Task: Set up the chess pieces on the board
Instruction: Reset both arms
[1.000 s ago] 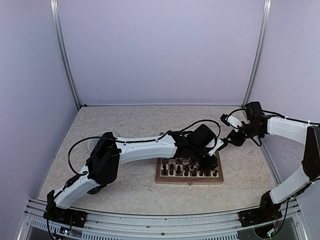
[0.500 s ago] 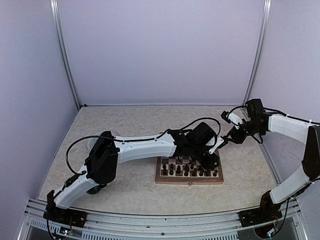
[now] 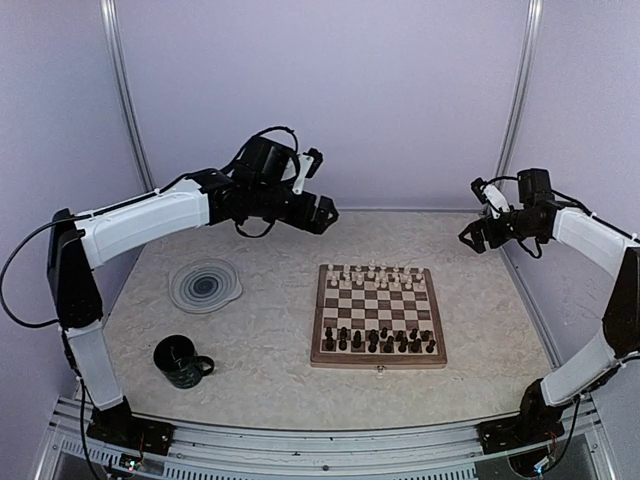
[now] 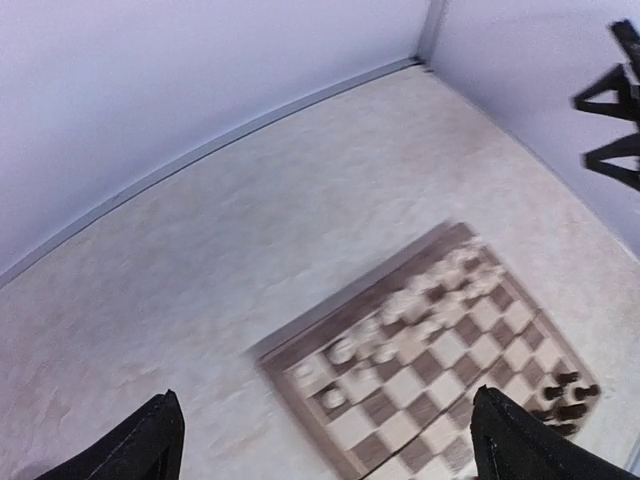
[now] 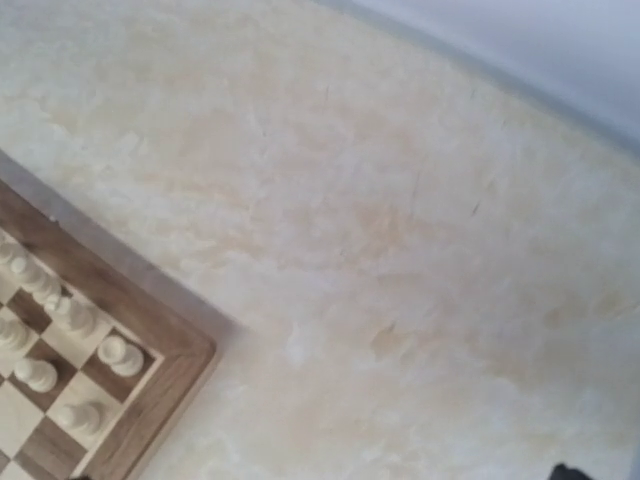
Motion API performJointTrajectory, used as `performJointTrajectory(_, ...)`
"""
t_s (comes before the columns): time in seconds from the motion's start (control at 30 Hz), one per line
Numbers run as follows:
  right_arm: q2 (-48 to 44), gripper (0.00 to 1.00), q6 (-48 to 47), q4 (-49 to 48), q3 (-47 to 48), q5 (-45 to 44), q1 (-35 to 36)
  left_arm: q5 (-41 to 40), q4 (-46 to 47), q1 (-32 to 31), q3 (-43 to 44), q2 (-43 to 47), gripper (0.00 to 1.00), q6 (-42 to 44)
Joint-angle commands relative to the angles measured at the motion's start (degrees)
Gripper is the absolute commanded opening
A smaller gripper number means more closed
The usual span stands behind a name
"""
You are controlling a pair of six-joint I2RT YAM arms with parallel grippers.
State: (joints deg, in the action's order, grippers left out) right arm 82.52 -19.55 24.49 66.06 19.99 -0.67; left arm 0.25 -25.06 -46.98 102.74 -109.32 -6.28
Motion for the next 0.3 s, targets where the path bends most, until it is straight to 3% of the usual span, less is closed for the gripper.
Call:
performJointTrajectory(0.0,-1.19,0.99,5.99,-3.08,-1.16,2.30,-0.46,-7.72,4.81,4.49,-15.08,7.23,0.99,-1.19)
performJointTrajectory(0.13,-6.22,0.99,6.80,-7.57,-2.93,4.39,-0.47,-10.24,10.66,8.18,-22.20,13.95,0.99,-2.90)
performJointTrajectory(0.27,-8.05,0.99,8.08,-9.40,-4.04,5.97,-0.46,-7.24,14.87,11.15,-26.63,17.26,0.99,-3.45)
